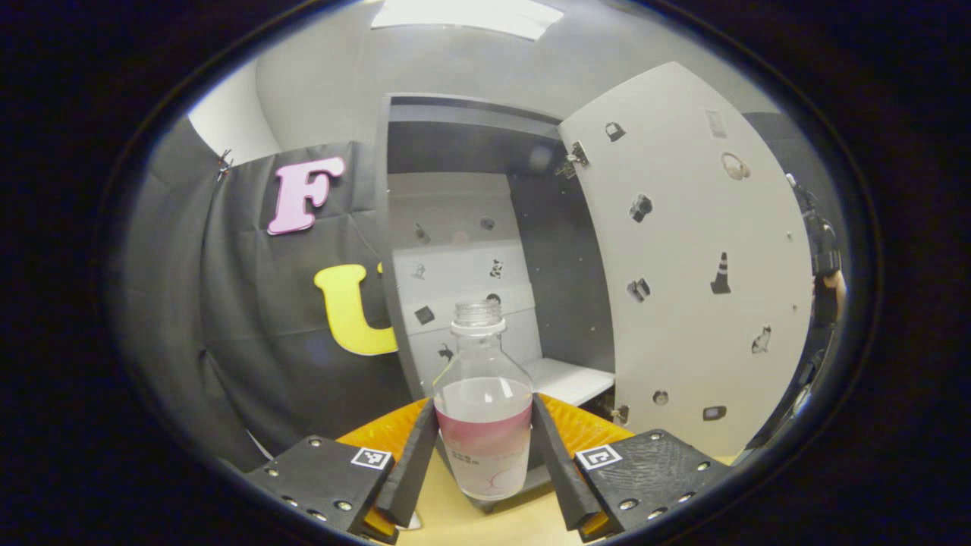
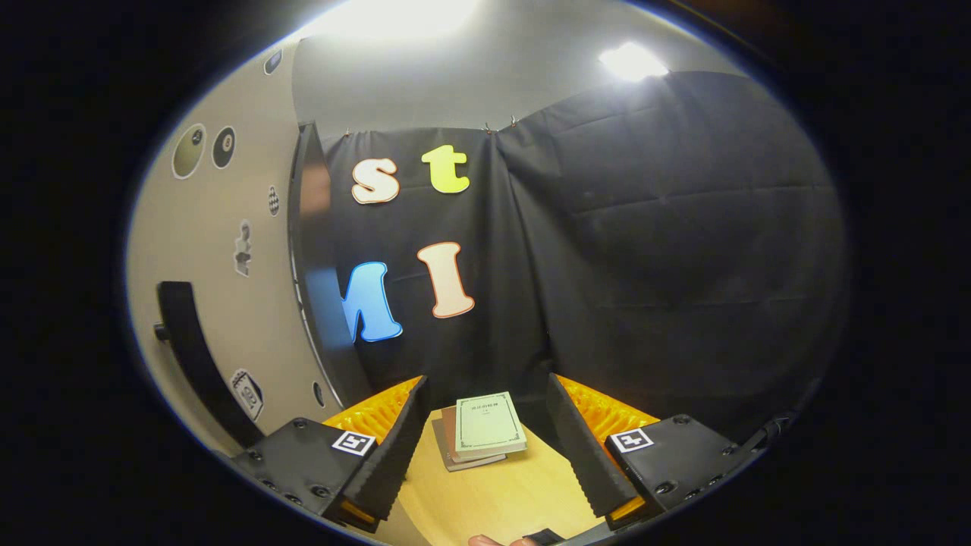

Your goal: Open the cabinet door with the right hand, grasp the bottle in the cabinet with the left hand and place it on the coaster, then close the cabinet door with the right hand.

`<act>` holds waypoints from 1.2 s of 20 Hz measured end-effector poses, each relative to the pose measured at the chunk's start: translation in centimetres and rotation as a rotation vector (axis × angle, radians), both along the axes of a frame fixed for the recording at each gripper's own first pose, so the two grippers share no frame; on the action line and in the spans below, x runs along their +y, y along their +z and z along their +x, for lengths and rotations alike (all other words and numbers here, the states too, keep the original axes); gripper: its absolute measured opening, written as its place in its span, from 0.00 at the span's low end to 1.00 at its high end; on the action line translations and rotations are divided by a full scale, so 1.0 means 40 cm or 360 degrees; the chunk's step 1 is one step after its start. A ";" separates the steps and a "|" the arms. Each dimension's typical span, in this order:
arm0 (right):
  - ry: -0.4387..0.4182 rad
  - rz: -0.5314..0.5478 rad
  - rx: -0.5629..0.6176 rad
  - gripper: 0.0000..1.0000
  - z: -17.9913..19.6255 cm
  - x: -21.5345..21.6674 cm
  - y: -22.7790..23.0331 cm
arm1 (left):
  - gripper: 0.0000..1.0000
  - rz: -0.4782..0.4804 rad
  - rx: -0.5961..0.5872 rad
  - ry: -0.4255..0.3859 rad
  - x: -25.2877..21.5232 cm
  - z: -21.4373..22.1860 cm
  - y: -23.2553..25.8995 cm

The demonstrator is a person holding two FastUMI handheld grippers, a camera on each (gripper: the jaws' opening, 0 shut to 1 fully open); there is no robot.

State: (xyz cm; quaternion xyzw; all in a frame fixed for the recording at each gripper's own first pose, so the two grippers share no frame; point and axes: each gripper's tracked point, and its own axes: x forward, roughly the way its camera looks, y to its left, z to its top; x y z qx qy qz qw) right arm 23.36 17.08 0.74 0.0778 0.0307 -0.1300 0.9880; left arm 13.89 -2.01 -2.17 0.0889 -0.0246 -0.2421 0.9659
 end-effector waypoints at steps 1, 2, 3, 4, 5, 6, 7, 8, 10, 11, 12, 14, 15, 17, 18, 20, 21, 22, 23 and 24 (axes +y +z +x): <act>0.0002 -0.0006 0.0012 0.96 -0.020 0.011 -0.001 | 0.73 -0.0001 0.0013 0.0022 0.031 -0.016 -0.034; 0.0006 -0.0018 0.0023 0.96 -0.038 0.019 -0.003 | 0.73 -0.0001 0.0010 0.0052 0.060 -0.032 -0.064; 0.0005 -0.0028 0.0033 0.96 -0.055 0.024 -0.003 | 0.72 0.0002 -0.0011 0.0084 0.093 -0.045 -0.090; 0.0001 -0.0029 0.0040 0.97 -0.072 0.025 -0.003 | 0.73 0.0009 -0.0026 0.0115 0.119 -0.049 -0.122; -0.0008 -0.0025 0.0044 0.96 -0.087 0.026 -0.003 | 0.73 0.0000 -0.0029 0.0147 0.146 -0.058 -0.156; -0.0019 -0.0019 0.0049 0.96 -0.099 0.026 -0.005 | 0.72 -0.0024 -0.0013 0.0181 0.174 -0.062 -0.194; -0.0031 -0.0009 0.0052 0.96 -0.113 0.027 -0.006 | 0.72 -0.0060 0.0006 0.0212 0.200 -0.070 -0.233; -0.0041 0.0002 0.0055 0.96 -0.127 0.029 -0.009 | 0.72 -0.0101 0.0027 0.0243 0.225 -0.076 -0.274; -0.0053 0.0013 0.0071 0.96 -0.155 0.030 -0.019 | 0.72 -0.0176 0.0047 0.0301 0.270 -0.086 -0.341; -0.0034 0.0023 0.0076 0.96 -0.165 0.035 -0.026 | 0.73 -0.0199 0.0060 0.0326 0.289 -0.087 -0.375; -0.0021 0.0033 0.0086 0.96 -0.173 0.042 -0.036 | 0.73 -0.0216 0.0075 0.0342 0.300 -0.086 -0.417; -0.0022 0.0048 0.0131 0.96 -0.196 0.039 -0.061 | 0.73 -0.0240 0.0116 0.0393 0.322 -0.088 -0.499; -0.0032 0.0038 0.0147 0.97 -0.208 0.037 -0.068 | 0.73 -0.0250 0.0136 0.0414 0.333 -0.090 -0.536; -0.0054 0.0006 0.0174 0.97 -0.228 0.032 -0.078 | 0.73 -0.0257 0.0163 0.0439 0.344 -0.084 -0.603; -0.0064 -0.0002 0.0192 0.97 -0.233 0.030 -0.088 | 0.73 -0.0247 0.0168 0.0452 0.350 -0.079 -0.633; -0.0086 0.0028 0.0220 0.97 -0.246 0.029 -0.105 | 0.73 -0.0222 0.0175 0.0463 0.357 -0.077 -0.694; -0.0101 0.0052 0.0224 0.97 -0.252 0.029 -0.109 | 0.73 -0.0211 0.0182 0.0470 0.362 -0.080 -0.722; -0.0117 0.0066 0.0225 0.97 -0.254 0.029 -0.117 | 0.73 -0.0209 0.0193 0.0479 0.365 -0.078 -0.755; -0.0141 0.0065 0.0232 0.97 -0.257 0.024 -0.124 | 0.73 -0.0216 0.0203 0.0479 0.367 -0.081 -0.780; -0.0159 0.0067 0.0249 0.97 -0.260 0.019 -0.137 | 0.73 -0.0223 0.0211 0.0476 0.366 -0.084 -0.805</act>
